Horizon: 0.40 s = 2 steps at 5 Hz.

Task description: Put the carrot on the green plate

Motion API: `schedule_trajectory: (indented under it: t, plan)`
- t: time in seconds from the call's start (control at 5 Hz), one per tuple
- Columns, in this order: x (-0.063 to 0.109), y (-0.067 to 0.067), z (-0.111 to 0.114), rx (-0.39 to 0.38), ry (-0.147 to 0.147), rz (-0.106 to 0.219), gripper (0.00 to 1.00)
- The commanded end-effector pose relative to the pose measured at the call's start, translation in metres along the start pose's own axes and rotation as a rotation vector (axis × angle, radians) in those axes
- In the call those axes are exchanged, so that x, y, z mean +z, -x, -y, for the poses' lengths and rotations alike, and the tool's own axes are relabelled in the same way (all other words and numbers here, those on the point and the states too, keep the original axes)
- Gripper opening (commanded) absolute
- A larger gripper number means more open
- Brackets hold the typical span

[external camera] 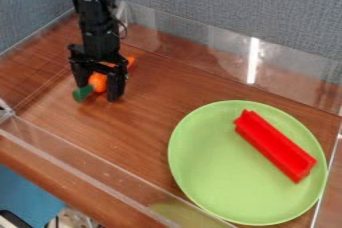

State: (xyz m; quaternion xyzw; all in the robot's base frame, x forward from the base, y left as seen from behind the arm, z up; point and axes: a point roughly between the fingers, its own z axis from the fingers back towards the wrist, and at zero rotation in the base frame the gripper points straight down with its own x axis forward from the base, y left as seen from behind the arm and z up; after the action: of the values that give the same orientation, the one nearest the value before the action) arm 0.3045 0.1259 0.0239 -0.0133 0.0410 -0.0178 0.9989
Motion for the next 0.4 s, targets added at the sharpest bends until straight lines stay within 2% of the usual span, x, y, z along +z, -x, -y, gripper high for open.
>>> schedule_trajectory:
  t: [0.0, 0.2]
  plan:
    - [0.011, -0.007, 0.0, -0.011, -0.018, 0.045, 0.0]
    - [0.015, -0.008, 0.012, -0.015, -0.014, 0.065, 1.0]
